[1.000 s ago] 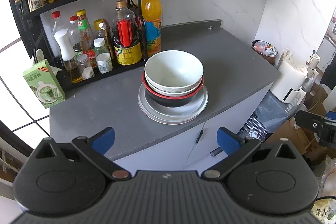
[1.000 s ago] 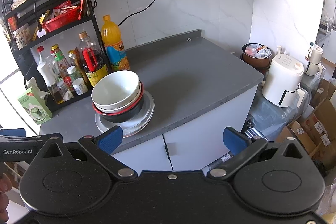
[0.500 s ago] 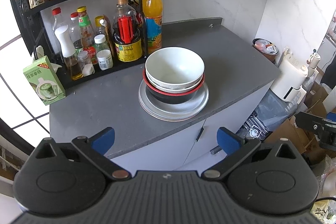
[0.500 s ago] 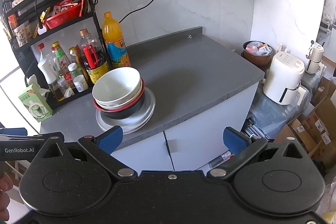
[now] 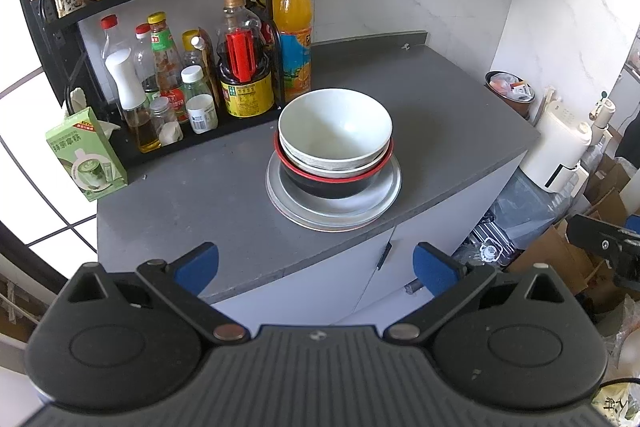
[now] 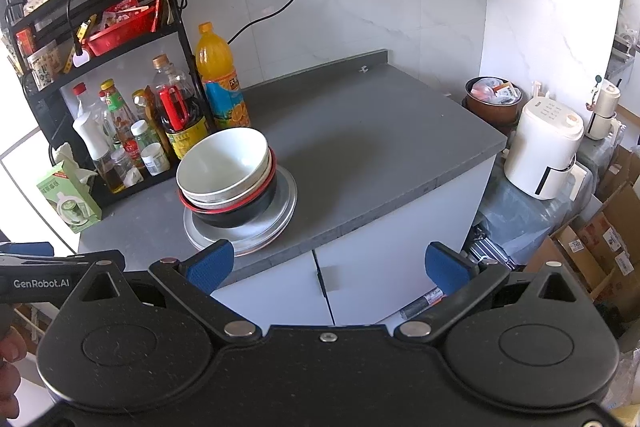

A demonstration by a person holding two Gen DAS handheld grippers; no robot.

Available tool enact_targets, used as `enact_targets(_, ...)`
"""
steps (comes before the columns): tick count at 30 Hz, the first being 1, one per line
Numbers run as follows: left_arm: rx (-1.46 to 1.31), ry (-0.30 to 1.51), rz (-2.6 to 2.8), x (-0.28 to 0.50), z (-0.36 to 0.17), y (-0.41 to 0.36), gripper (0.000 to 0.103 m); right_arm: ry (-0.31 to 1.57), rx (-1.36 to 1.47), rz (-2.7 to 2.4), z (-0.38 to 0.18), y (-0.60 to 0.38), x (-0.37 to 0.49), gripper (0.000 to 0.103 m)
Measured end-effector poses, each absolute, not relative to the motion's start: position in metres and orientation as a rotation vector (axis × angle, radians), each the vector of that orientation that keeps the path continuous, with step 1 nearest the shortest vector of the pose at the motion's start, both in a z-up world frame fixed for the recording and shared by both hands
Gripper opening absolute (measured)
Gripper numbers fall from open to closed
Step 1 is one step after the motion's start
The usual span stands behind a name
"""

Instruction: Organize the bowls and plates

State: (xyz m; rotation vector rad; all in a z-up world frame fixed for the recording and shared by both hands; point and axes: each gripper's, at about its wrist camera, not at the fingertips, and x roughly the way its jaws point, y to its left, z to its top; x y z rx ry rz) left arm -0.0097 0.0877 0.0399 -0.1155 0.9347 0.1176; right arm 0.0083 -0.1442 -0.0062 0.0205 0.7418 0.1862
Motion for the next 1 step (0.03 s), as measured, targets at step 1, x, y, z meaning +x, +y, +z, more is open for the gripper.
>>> enact_targets(1, -0.114, 0.935, 0.118, -0.0091, 0.0398, 0.0864, 0.103, 0.741, 0.023, 0.189, -0.0062, -0.1458, 0.0086, 0.103)
